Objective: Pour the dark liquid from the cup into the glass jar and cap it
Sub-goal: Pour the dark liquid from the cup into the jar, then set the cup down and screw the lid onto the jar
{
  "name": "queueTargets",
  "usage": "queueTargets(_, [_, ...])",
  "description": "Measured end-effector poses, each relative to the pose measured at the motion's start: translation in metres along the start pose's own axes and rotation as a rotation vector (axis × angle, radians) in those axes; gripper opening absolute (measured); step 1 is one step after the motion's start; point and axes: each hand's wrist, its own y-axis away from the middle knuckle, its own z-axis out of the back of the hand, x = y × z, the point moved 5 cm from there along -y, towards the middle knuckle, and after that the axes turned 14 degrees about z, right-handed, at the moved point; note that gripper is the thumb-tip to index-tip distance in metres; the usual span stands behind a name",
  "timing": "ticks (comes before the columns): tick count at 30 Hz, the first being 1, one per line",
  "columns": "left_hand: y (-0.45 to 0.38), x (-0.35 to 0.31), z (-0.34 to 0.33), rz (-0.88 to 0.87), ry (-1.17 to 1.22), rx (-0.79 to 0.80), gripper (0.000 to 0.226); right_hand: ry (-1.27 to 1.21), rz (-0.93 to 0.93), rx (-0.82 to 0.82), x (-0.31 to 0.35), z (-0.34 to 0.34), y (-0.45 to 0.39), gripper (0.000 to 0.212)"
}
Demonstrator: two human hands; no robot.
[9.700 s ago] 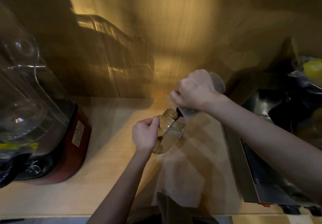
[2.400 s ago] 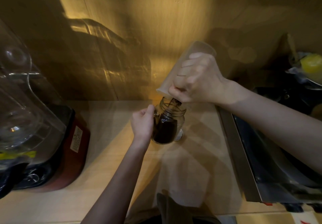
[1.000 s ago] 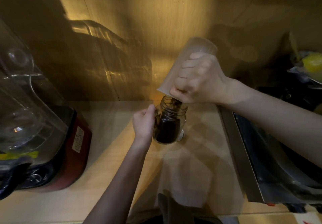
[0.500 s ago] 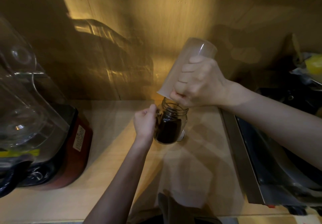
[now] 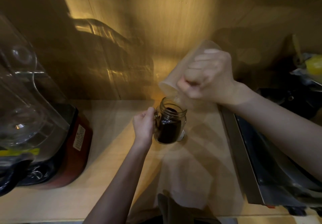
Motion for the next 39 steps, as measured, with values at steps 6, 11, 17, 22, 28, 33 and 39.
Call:
queueTargets(6, [-0.010, 0.012, 0.014, 0.018, 0.036, 0.083, 0.025, -0.175, -0.332, -0.083, -0.007, -0.003, 0.027, 0.039])
queueTargets(11, [-0.019, 0.030, 0.034, 0.130, 0.072, -0.003, 0.022, -0.345, -0.867, -0.075, -0.004, -0.024, 0.080, 0.042])
queueTargets(17, [-0.012, 0.058, 0.045, 0.124, 0.039, -0.029, 0.022, -0.688, -1.564, -0.238, 0.021, -0.056, 0.159, 0.037])
queueTargets(22, [-0.014, 0.075, 0.047, 0.104, -0.041, -0.020, 0.026, -0.820, -1.951, -0.381, 0.034, -0.078, 0.200, 0.021])
queueTargets(28, [-0.024, 0.101, 0.048, 0.244, -0.099, -0.042, 0.025, -0.752, -1.993, -0.294, 0.019, -0.117, 0.218, 0.036])
queueTargets(33, [-0.037, 0.123, 0.053, 0.323, -0.098, -0.079, 0.041, -0.746, -2.020, -0.279, 0.009, -0.161, 0.226, 0.035])
queueTargets(39, [-0.053, 0.137, 0.051, 0.325, -0.097, -0.089, 0.037, -0.729, -2.034, -0.188, 0.006, -0.198, 0.234, 0.053])
